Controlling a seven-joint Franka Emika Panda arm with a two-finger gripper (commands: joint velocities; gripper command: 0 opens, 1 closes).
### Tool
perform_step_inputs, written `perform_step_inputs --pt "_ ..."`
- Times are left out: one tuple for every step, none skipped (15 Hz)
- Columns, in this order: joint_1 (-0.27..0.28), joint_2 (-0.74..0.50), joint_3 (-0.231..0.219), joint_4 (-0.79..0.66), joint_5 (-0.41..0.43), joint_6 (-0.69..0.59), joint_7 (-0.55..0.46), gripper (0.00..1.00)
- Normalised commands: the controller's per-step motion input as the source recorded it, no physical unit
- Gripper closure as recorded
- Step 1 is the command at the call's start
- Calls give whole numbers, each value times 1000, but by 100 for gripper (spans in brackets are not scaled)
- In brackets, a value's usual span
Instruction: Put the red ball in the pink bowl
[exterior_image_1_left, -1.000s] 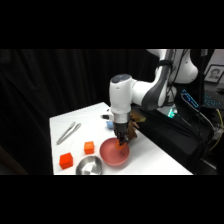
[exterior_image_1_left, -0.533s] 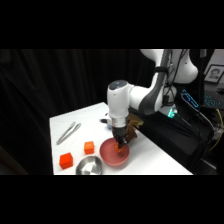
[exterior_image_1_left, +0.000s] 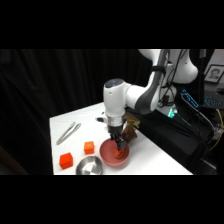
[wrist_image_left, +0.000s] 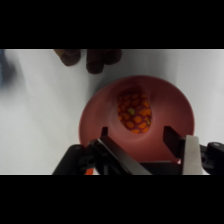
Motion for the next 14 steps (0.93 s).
perform_step_inputs --pt "39 -270 -22 1 43 -326 -53 0" --pt "36 -290 -19 -9 43 -324 -48 0" --pt "19 -342 6 -26 75 -365 -76 0" --pt "-8 -357 42 -31 141 -394 -121 0" --pt "-11 -374 50 -26 159 -442 -110 0" --pt "-31 -378 69 -22 206 -446 -145 0" --pt "-28 -371 56 -22 174 -402 -125 0" --pt "-38 -361 57 -13 187 -380 -140 0" --pt "-42 -354 50 -9 176 -343 -142 0" --pt "-49 -346 43 7 170 -341 -140 0" --pt "-54 -342 36 21 154 -336 -140 0" --pt "-60 -339 33 37 152 -341 -143 0" --pt "-60 -328 25 49 128 -328 -127 0" --pt "-59 -325 18 66 100 -333 -101 0"
